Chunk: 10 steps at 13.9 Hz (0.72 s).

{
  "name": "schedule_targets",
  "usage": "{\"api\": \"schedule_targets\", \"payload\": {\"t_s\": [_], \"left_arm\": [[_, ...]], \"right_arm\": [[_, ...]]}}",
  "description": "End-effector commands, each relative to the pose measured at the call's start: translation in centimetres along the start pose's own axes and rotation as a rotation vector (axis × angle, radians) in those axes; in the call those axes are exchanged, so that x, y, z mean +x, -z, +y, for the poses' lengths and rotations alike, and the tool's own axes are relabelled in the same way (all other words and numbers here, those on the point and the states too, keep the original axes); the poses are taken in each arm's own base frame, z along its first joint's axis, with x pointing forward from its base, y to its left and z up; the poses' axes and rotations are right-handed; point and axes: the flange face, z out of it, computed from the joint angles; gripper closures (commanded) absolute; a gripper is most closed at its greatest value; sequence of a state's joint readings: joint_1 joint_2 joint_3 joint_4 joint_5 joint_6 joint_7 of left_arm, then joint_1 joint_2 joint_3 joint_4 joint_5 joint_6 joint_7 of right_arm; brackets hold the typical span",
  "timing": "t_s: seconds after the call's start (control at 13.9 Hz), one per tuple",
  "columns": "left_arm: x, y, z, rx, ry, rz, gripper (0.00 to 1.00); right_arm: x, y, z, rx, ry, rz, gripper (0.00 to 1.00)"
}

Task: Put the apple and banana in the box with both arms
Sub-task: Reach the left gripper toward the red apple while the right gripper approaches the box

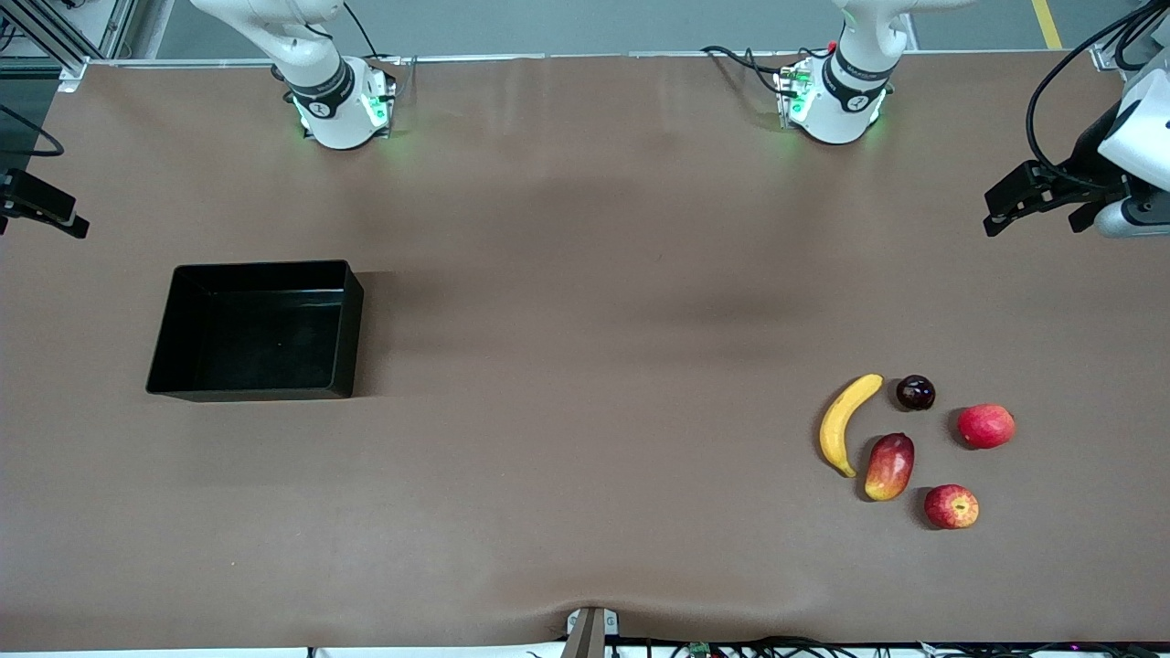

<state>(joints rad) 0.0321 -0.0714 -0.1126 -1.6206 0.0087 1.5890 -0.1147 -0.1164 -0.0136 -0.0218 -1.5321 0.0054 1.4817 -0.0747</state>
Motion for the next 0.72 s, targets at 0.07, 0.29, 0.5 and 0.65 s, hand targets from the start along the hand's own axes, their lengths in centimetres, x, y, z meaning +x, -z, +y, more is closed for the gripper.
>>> {"api": "schedule_targets", "payload": {"t_s": [0.07,0.29,0.5,0.65], "left_arm": [[0.4,0.5,-0.3,0.018,-0.010,-0.004,0.00],[2.6,-0.8,-0.8,0.013,-0.002,-0.017,0.00],[6.4,-5.8,-1.3,0.056,-0.009,-0.042,0.00],[9.0,-8.7,-1.4,0.086,-0.029,0.016,0.00]], "right_arm": [[0.1,-0.2,0.2,0.015,-0.010,-0.005,0.00],[0.1,-0.2,0.2,0.015,-0.012,-0.005,0.00],[2.0,-2.2,0.4,0.017,-0.011,-0.036,0.00],[3.0,-3.9,0.7,0.017,-0.011,-0.058,0.00]]}}
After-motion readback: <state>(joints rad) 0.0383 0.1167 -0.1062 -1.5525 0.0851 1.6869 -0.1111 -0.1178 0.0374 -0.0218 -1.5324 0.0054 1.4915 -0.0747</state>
